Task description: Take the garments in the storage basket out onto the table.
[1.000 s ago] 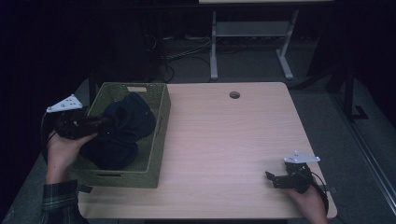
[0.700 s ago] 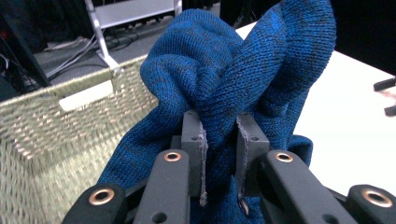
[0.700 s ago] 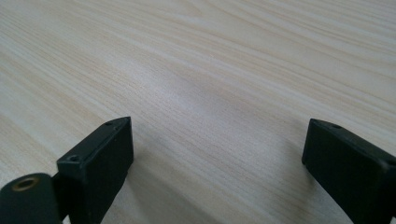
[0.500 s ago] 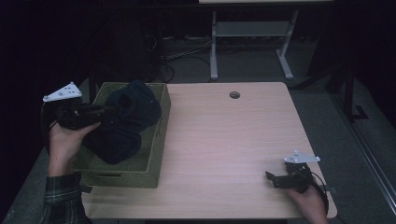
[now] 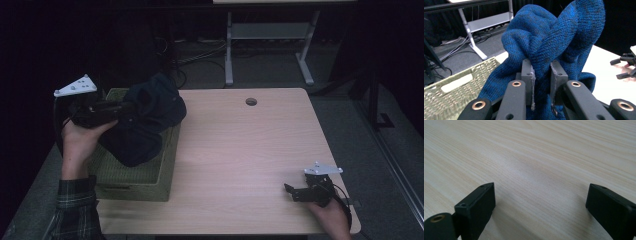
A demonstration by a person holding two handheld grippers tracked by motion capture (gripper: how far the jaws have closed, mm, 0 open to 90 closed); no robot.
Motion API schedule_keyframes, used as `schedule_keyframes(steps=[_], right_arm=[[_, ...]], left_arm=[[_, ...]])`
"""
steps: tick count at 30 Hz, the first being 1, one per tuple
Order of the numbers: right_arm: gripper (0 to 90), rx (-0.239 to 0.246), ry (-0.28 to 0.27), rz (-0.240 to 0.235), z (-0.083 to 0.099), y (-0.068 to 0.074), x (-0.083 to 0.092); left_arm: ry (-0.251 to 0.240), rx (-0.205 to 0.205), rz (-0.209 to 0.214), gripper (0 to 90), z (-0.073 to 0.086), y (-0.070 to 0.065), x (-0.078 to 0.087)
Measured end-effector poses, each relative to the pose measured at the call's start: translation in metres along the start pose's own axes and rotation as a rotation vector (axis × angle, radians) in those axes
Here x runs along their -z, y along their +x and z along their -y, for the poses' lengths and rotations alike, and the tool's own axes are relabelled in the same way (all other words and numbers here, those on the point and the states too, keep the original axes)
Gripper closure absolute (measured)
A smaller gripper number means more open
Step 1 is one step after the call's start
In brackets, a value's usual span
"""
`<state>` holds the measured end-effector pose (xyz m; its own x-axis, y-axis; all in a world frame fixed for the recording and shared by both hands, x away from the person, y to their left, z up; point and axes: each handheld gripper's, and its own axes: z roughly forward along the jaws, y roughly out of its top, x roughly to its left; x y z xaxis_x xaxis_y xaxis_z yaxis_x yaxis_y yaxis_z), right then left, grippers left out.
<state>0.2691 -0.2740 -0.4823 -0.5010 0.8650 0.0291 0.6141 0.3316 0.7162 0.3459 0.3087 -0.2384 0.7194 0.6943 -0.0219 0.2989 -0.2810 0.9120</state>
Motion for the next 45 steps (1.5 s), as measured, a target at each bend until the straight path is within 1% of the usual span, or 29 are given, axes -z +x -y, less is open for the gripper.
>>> schedule_keyframes(steps=[11,12,14,21,26,33,40,45], right_arm=[[8.5,0.0,0.0,0.0,0.0,0.0,0.0],[8.5,0.0,0.0,0.0,0.0,0.0,0.0],[8.5,0.0,0.0,0.0,0.0,0.0,0.0],[8.5,0.0,0.0,0.0,0.0,0.0,0.0],[8.5,0.0,0.0,0.0,0.0,0.0,0.0],[8.5,0.0,0.0,0.0,0.0,0.0,0.0],[8.5,-0.001,0.0,0.0,0.0,0.0,0.0],[8.5,0.0,0.001,0.001,0.0,0.0,0.0]], left_arm=[[-0.017,-0.031,0.037,76.8,-0.019,-0.016,-0.018],[-0.014,-0.039,0.04,76.8,-0.02,-0.017,-0.019],[-0.021,-0.035,0.048,76.8,-0.023,-0.02,-0.023],[-0.031,-0.044,0.073,76.8,-0.032,-0.032,-0.038],[-0.034,-0.058,0.097,76.8,-0.039,-0.043,-0.051],[-0.036,-0.063,0.13,76.8,-0.046,-0.061,-0.072],[-0.029,-0.078,0.181,76.8,-0.051,-0.082,-0.097],[-0.024,-0.08,0.224,76.8,-0.05,-0.097,-0.114]])
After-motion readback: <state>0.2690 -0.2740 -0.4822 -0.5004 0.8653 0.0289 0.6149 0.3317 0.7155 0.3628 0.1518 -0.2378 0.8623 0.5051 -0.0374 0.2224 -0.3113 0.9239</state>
